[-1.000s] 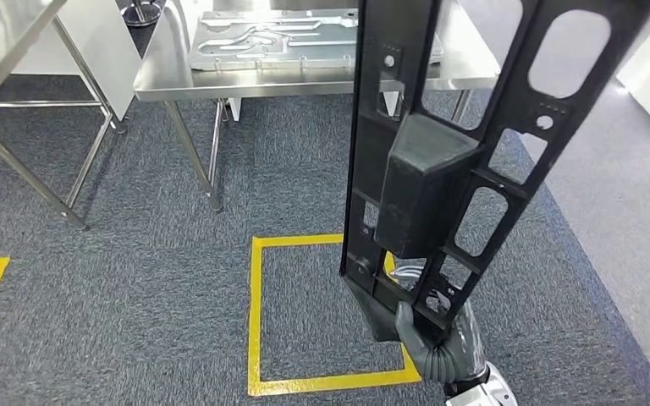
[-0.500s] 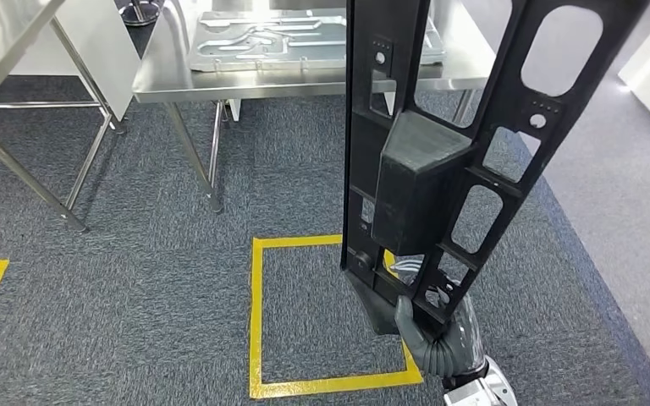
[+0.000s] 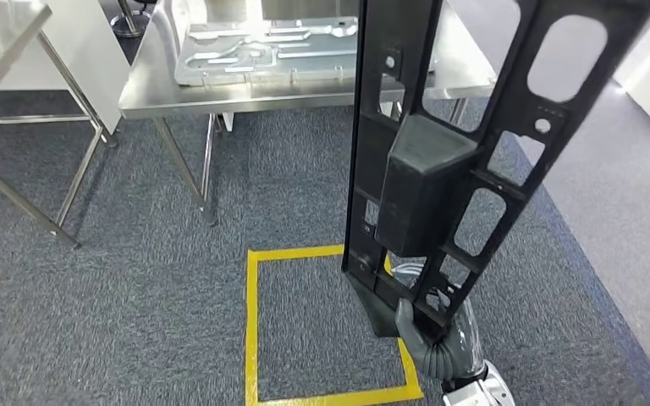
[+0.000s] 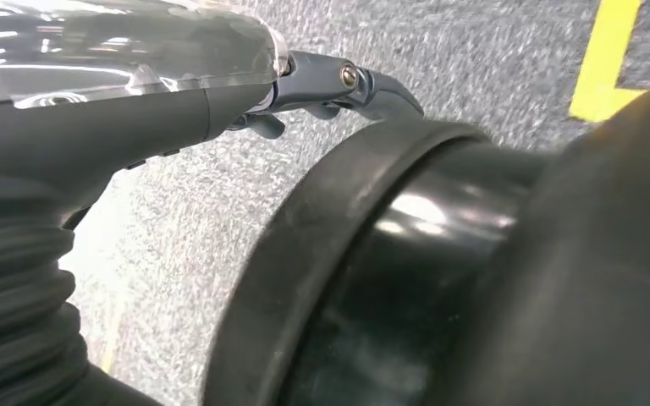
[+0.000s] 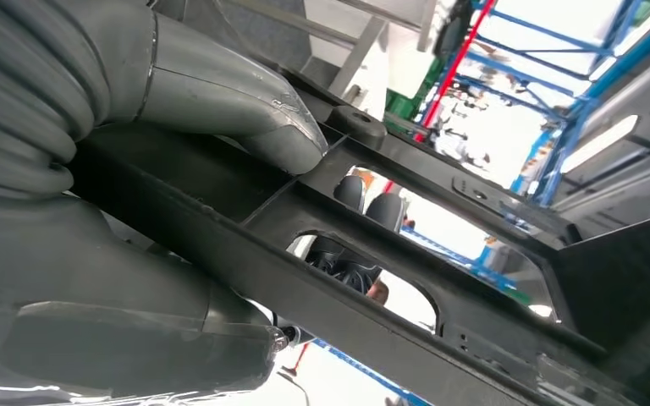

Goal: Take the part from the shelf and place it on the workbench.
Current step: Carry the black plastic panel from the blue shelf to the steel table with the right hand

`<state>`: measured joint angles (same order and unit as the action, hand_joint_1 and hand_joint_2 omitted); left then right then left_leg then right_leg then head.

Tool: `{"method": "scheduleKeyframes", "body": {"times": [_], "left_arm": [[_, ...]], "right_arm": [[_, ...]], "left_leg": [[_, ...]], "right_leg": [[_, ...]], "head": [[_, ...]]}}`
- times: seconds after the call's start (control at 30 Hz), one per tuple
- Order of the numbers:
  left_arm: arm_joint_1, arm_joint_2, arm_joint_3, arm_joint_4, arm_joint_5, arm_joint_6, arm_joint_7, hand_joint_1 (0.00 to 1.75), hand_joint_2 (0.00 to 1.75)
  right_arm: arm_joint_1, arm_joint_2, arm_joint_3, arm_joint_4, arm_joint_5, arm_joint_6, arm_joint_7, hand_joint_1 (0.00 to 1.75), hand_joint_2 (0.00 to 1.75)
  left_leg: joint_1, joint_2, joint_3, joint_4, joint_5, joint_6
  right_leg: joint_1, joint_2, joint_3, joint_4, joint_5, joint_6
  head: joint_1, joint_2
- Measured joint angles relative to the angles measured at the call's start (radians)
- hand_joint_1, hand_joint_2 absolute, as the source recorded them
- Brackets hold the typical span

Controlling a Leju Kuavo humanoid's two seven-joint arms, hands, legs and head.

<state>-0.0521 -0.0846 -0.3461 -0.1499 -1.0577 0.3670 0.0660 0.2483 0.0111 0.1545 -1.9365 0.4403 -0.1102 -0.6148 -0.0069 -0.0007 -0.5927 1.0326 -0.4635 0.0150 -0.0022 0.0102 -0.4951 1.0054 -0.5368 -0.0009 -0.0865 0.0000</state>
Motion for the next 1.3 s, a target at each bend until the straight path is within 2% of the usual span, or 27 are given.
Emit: {"method": "scheduleKeyframes", "body": {"times": [0.07,0.13,0.17,0.23,0.27,0.3,0.33,0.4,0.43,0.47,0.53,0.6,0.63,0.67,0.73,0.77,0.8,0.83,0.87,0.9,0.93,1.0,1.03,1.1,1.17,1.27,1.3], "left_arm": [[0.0,0.0,0.0,0.0,0.001,0.001,-0.002,0.0,1.75],[-0.002,-0.001,0.0,0.0,0.002,0.003,-0.003,0.0,1.75],[-0.004,-0.001,0.0,0.0,0.001,0.004,-0.004,0.0,1.75],[-0.004,-0.002,0.0,0.0,0.001,0.006,-0.005,0.0,1.75],[-0.002,-0.002,0.0,0.0,0.0,0.007,-0.005,0.0,1.75],[-0.001,-0.002,0.0,0.0,0.0,0.007,-0.005,0.0,1.75],[0.0,-0.002,0.0,0.0,0.0,0.008,-0.005,0.0,1.75],[0.001,-0.002,0.0,0.0,0.0,0.008,-0.006,0.0,1.75],[0.0,-0.002,0.0,0.0,0.0,0.008,-0.006,0.0,1.75],[0.0,-0.002,0.001,0.0,0.0,0.009,-0.005,0.0,1.75],[-0.001,-0.002,0.001,0.0,0.0,0.01,-0.005,0.0,1.75],[-0.002,-0.002,0.002,0.0,0.0,0.011,-0.004,0.0,1.75],[-0.003,-0.002,0.003,0.0,0.0,0.011,-0.004,0.0,1.75],[-0.005,-0.001,0.003,0.0,0.0,0.011,-0.004,0.0,1.75],[-0.005,-0.001,0.004,0.0,0.0,0.011,-0.003,0.0,1.75],[-0.003,-0.001,0.005,0.0,0.0,0.011,-0.003,0.0,1.75],[-0.001,-0.001,0.006,0.0,0.0,0.012,-0.004,0.0,1.75],[0.001,-0.001,0.006,0.0,0.0,0.012,-0.004,0.0,1.75],[0.003,-0.001,0.006,0.0,0.0,0.013,-0.005,0.0,1.75],[0.004,-0.001,0.006,0.0,0.0,0.013,-0.005,0.0,1.75],[0.005,0.0,0.006,0.0,0.0,0.012,-0.005,0.0,1.75],[0.008,0.002,0.006,0.0,0.0,0.01,-0.006,0.0,1.75],[0.008,0.003,0.006,0.0,0.0,0.009,-0.006,0.0,1.75],[0.007,0.001,0.006,0.0,0.001,0.008,-0.006,0.0,1.75],[0.002,0.0,0.005,0.0,0.003,0.007,-0.006,0.0,1.75],[-0.001,-0.002,0.005,0.0,0.001,0.006,-0.005,0.0,1.75],[0.001,-0.002,0.005,0.0,0.0,0.006,-0.004,0.0,1.75]], "right_arm": [[0.007,-0.002,0.0,-0.001,-0.001,-0.005,-0.002,1.75,1.75],[0.01,-0.005,0.0,-0.003,-0.003,-0.01,-0.004,1.75,1.75],[0.012,-0.007,0.0,-0.005,-0.003,-0.012,-0.004,1.75,1.75],[0.018,-0.009,0.0,-0.006,-0.004,-0.014,-0.006,1.75,1.75],[0.022,-0.01,0.0,-0.006,-0.004,-0.014,-0.006,1.75,1.75],[0.026,-0.011,0.0,-0.006,-0.004,-0.014,-0.006,1.75,1.75],[0.028,-0.012,0.0,-0.006,-0.005,-0.014,-0.007,1.75,1.75],[0.032,-0.013,0.0,-0.006,-0.007,-0.014,-0.008,1.75,1.75],[0.033,-0.014,0.0,-0.005,-0.008,-0.014,-0.01,1.75,1.75],[0.034,-0.015,0.001,-0.004,-0.009,-0.014,-0.012,1.75,1.75],[0.033,-0.017,0.001,-0.002,-0.01,-0.013,-0.015,1.75,1.75],[0.032,-0.017,0.002,-0.001,-0.011,-0.013,-0.016,1.75,1.75],[0.031,-0.017,0.003,-0.001,-0.012,-0.013,-0.016,1.75,1.75],[0.03,-0.017,0.004,-0.001,-0.013,-0.013,-0.016,1.75,1.75],[0.028,-0.018,0.005,0.0,-0.015,-0.012,-0.017,1.75,1.75],[0.028,-0.018,0.006,0.001,-0.016,-0.012,-0.018,1.75,1.75],[0.028,-0.018,0.006,0.003,-0.016,-0.012,-0.018,1.75,1.75],[0.028,-0.018,0.006,0.004,-0.016,-0.012,-0.019,1.75,1.75],[0.028,-0.018,0.006,0.005,-0.016,-0.013,-0.019,1.75,1.75],[0.029,-0.018,0.006,0.005,-0.016,-0.015,-0.019,1.75,1.75],[0.03,-0.018,0.006,0.005,-0.016,-0.017,-0.019,1.75,1.75],[0.035,-0.017,0.006,0.002,-0.014,-0.025,-0.017,1.75,1.75],[0.039,-0.017,0.006,0.0,-0.012,-0.028,-0.017,1.75,1.75],[0.046,-0.017,0.005,-0.006,-0.01,-0.033,-0.016,1.75,1.75],[0.05,-0.018,0.004,-0.012,-0.01,-0.034,-0.015,1.75,1.75],[0.051,-0.018,0.005,-0.014,-0.009,-0.032,-0.015,1.75,1.75],[0.052,-0.018,0.005,-0.014,-0.009,-0.031,-0.015,1.75,1.75]], "left_leg": [[0.002,-0.002,0.016,-0.018,-0.005,0.008],[0.007,-0.004,0.04,-0.032,-0.01,0.017],[0.008,-0.003,0.049,-0.036,-0.014,0.02],[0.009,-0.003,0.062,-0.037,-0.026,0.022],[0.009,-0.004,0.071,-0.037,-0.035,0.021],[0.01,-0.004,0.082,-0.037,-0.044,0.019],[0.011,-0.005,0.096,-0.037,-0.054,0.017],[0.014,-0.005,0.127,-0.037,-0.077,0.009],[0.015,-0.005,0.138,-0.037,-0.087,0.004],[0.014,-0.005,0.145,-0.039,-0.097,-0.003],[0.013,-0.003,0.16,-0.036,-0.102,-0.019],[0.014,0.0,0.168,-0.011,-0.104,-0.03],[0.015,0.0,0.155,0.02,-0.11,-0.034],[0.017,0.0,0.129,0.069,-0.126,-0.035],[0.017,0.0,0.045,0.19,-0.173,-0.036],[0.017,0.0,0.005,0.235,-0.194,-0.035],[0.017,0.0,-0.024,0.251,-0.198,-0.033],[0.016,0.0,-0.038,0.234,-0.181,-0.03],[0.014,0.0,-0.038,0.189,-0.141,-0.024],[0.009,0.0,-0.032,0.129,-0.085,-0.014],[0.003,-0.001,-0.026,0.08,-0.048,-0.006],[-0.007,-0.005,-0.017,0.027,-0.017,0.007],[-0.009,-0.007,-0.012,0.021,-0.023,0.011],[-0.005,-0.008,0.017,-0.002,-0.01,0.019],[0.001,-0.008,0.047,-0.018,-0.011,0.024],[0.006,-0.008,0.067,-0.025,-0.025,0.023],[0.008,-0.009,0.075,-0.025,-0.033,0.02]], "right_leg": [[-0.002,0.0,0.006,0.007,0.002,0.012],[-0.004,-0.001,-0.011,0.055,-0.009,0.024],[-0.007,-0.002,-0.04,0.104,-0.025,0.03],[-0.011,-0.003,-0.124,0.218,-0.066,0.039],[-0.014,-0.004,-0.16,0.254,-0.077,0.042],[-0.017,-0.004,-0.182,0.261,-0.071,0.044],[-0.019,-0.005,-0.187,0.234,-0.043,0.047],[-0.022,-0.01,-0.166,0.123,0.053,0.048],[-0.02,-0.015,-0.156,0.075,0.082,0.045],[-0.016,-0.019,-0.15,0.047,0.099,0.037],[-0.011,-0.02,-0.143,0.034,0.091,0.018],[-0.012,-0.016,-0.12,0.028,0.087,0.001],[-0.012,-0.015,-0.108,0.027,0.079,-0.007],[-0.012,-0.015,-0.097,0.025,0.072,-0.013],[-0.008,-0.014,-0.082,0.025,0.056,-0.021],[-0.006,-0.012,-0.074,0.025,0.048,-0.023],[-0.004,-0.01,-0.064,0.025,0.039,-0.024],[-0.001,-0.008,-0.051,0.025,0.03,-0.024],[0.001,-0.007,-0.037,0.025,0.02,-0.024],[0.002,-0.007,-0.024,0.024,0.01,-0.023],[0.004,-0.006,-0.012,0.024,0.0,-0.021],[0.003,-0.004,0.002,0.025,-0.012,-0.011],[0.003,-0.003,0.009,0.028,-0.013,-0.004],[0.003,-0.003,0.019,0.045,-0.012,0.006],[0.0,-0.004,-0.006,0.102,-0.03,0.017],[-0.013,-0.005,-0.117,0.243,-0.093,0.037],[-0.018,-0.005,-0.147,0.261,-0.1,0.044]], "head": [[0.0,0.0],[0.0,0.0],[0.0,0.0],[0.0,0.0],[0.0,0.0],[0.0,0.0],[0.0,0.0],[0.0,0.0],[0.001,0.0],[0.001,0.0],[0.001,0.0],[0.001,0.0],[0.001,0.0],[0.001,0.0],[0.001,0.0],[0.001,0.0],[0.001,0.0],[0.001,0.0],[0.001,0.0],[0.001,0.0],[0.001,0.0],[0.001,0.0],[0.001,0.0],[0.001,0.0],[0.001,0.0],[0.001,0.0],[0.001,0.0]]}}
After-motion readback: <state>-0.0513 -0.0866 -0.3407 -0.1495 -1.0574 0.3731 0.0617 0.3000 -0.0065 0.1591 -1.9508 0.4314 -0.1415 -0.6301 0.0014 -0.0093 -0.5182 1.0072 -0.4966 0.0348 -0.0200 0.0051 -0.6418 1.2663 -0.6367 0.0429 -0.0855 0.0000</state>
